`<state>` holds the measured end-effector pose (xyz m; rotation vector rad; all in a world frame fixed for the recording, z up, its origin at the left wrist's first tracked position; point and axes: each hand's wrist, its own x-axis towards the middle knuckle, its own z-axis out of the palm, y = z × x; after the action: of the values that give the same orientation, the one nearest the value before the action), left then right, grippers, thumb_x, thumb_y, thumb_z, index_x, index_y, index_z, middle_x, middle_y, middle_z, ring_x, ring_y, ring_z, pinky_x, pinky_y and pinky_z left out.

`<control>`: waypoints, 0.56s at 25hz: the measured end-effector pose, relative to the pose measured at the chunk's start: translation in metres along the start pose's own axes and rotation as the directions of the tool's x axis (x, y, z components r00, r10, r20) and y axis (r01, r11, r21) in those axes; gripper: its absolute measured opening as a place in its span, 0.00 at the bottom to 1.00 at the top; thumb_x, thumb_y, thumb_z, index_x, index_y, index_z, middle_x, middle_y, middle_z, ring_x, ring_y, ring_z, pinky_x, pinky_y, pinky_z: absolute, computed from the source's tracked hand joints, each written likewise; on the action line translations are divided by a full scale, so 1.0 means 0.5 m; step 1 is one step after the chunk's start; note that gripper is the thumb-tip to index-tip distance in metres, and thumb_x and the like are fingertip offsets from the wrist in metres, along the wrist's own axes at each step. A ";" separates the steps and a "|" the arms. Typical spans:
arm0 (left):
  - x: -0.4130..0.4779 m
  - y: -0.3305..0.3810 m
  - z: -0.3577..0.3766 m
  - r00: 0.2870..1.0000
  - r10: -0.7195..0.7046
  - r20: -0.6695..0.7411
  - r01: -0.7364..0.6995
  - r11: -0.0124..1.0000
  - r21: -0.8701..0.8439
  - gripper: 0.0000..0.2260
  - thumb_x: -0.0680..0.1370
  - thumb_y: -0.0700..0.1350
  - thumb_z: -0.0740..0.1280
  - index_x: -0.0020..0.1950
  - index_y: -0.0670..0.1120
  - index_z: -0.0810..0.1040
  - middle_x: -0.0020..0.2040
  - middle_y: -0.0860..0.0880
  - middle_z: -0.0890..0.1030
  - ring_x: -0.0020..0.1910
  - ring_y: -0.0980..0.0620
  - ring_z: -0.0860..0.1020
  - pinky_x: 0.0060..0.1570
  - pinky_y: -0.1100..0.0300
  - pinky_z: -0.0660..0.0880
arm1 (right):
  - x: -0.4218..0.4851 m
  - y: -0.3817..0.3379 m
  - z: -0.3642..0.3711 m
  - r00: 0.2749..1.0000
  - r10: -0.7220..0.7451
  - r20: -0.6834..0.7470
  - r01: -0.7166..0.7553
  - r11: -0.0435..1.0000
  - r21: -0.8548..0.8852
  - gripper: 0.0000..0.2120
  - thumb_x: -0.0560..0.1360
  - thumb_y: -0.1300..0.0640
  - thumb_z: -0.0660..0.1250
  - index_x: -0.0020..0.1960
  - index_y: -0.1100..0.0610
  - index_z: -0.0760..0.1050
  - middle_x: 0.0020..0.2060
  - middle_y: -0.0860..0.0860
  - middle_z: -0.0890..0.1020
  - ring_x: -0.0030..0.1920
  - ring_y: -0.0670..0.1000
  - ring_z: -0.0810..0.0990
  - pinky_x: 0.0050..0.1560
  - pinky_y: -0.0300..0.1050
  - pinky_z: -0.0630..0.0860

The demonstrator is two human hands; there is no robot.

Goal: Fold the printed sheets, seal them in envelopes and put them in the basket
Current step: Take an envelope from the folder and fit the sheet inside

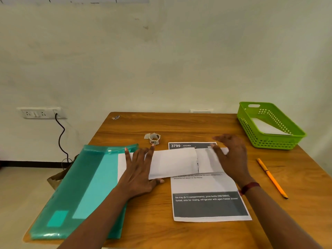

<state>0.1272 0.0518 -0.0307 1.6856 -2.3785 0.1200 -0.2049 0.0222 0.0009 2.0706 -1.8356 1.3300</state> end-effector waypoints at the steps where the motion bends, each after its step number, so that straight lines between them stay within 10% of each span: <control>1: 0.001 -0.001 0.000 1.000 -0.011 -0.011 0.011 1.000 -0.002 0.49 0.69 0.78 0.54 0.79 0.52 0.39 0.78 0.44 0.57 0.77 0.40 0.56 0.71 0.32 0.35 | -0.011 0.008 -0.003 0.984 0.135 -0.117 -0.122 0.986 0.109 0.12 0.75 0.55 0.72 0.58 0.51 0.80 0.55 0.53 0.80 0.58 0.55 0.76 0.60 0.52 0.70; 5: 0.005 -0.003 -0.002 0.998 -0.035 -0.045 0.033 0.999 -0.027 0.49 0.69 0.78 0.54 0.79 0.53 0.40 0.78 0.44 0.58 0.77 0.40 0.57 0.72 0.33 0.34 | -0.060 0.020 0.004 0.795 0.604 -0.056 -0.483 0.686 0.545 0.19 0.77 0.55 0.69 0.66 0.53 0.72 0.62 0.51 0.76 0.58 0.50 0.77 0.56 0.46 0.75; 11: 0.020 0.019 -0.006 0.996 -0.044 -0.082 0.038 0.996 -0.076 0.47 0.68 0.78 0.54 0.78 0.53 0.43 0.77 0.44 0.59 0.77 0.40 0.57 0.72 0.38 0.31 | -0.074 0.040 0.007 0.678 0.708 0.198 -0.483 0.225 0.846 0.07 0.76 0.59 0.69 0.53 0.51 0.78 0.52 0.56 0.84 0.51 0.51 0.81 0.41 0.38 0.80; 14: 0.039 0.046 -0.002 0.995 -0.007 -0.096 -0.001 0.996 -0.089 0.46 0.69 0.78 0.54 0.78 0.54 0.45 0.76 0.44 0.62 0.76 0.39 0.59 0.72 0.31 0.39 | -0.079 0.044 0.001 0.694 0.683 0.225 -0.496 0.228 0.838 0.08 0.75 0.63 0.70 0.51 0.51 0.79 0.45 0.50 0.86 0.49 0.52 0.81 0.40 0.39 0.79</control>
<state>0.0998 0.0418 -0.0237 1.6061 -2.2768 0.0910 -0.2196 0.0464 -0.0346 1.1994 -2.2044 3.1009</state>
